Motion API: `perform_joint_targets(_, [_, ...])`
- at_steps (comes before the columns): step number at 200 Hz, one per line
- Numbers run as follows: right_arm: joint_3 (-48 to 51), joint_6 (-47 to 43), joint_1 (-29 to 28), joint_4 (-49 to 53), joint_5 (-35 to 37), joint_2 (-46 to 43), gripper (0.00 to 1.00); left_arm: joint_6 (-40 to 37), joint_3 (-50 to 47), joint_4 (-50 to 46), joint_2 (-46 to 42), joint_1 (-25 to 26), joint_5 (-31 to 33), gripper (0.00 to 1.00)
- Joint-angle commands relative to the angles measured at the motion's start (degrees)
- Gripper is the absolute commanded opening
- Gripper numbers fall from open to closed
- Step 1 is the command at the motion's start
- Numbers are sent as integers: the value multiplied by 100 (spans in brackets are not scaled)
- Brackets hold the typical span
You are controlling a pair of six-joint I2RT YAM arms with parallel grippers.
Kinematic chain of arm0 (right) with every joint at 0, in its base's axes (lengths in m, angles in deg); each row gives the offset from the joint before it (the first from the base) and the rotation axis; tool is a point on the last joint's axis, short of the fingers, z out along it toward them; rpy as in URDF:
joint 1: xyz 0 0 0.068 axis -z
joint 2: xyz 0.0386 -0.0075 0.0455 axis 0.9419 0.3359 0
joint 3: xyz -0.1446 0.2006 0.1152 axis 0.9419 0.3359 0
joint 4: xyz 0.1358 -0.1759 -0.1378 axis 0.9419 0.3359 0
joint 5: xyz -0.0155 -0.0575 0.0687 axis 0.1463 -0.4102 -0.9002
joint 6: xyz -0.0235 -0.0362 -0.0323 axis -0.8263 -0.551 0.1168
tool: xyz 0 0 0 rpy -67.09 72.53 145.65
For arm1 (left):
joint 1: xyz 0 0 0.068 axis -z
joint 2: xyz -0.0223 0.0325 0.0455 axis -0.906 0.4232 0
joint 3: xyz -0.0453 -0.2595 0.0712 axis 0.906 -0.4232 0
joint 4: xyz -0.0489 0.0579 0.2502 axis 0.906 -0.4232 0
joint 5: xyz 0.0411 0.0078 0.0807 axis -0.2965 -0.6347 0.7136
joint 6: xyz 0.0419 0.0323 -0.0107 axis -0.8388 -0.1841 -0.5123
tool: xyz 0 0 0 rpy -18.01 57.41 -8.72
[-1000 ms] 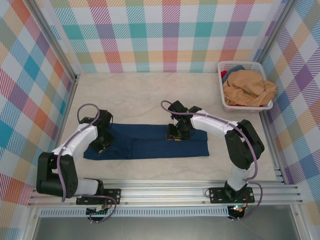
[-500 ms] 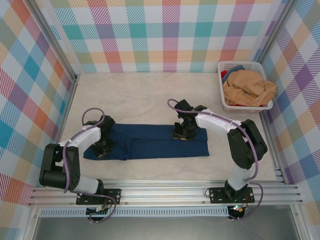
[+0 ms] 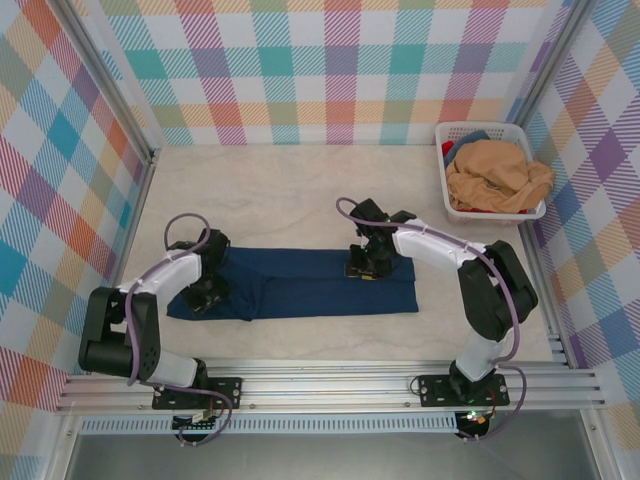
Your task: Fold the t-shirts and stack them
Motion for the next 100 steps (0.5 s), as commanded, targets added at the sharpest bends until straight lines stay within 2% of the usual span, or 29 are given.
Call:
perform_joint_targets(1, [144, -74, 262, 106, 64, -254, 37, 225, 379, -703, -705, 59, 86, 62])
perform_joint_targets(19, [156, -201, 525, 102, -6, -290, 37, 360, 597, -967, -1019, 61, -62, 62])
perform_joint_targets(43, [120, -366, 806, 87, -107, -254, 37, 490, 681, -1185, -1074, 71, -388, 57])
perform_joint_targets(60, [42, -468, 893, 110, -132, -205, 37, 574, 470, -830, -1082, 119, -935, 45])
perform_joint_targets(74, [14, -488, 923, 106, -145, -158, 37, 857, 268, -507, -1028, 362, -1336, 44])
perform_joint_targets(87, [23, -471, 941, 85, -145, -134, 37, 1129, 113, -255, -911, 694, -1569, 35])
perform_joint_targets(100, [31, -450, 957, 60, -153, -117, 37, 1331, -42, -62, -811, 1016, -1644, 32])
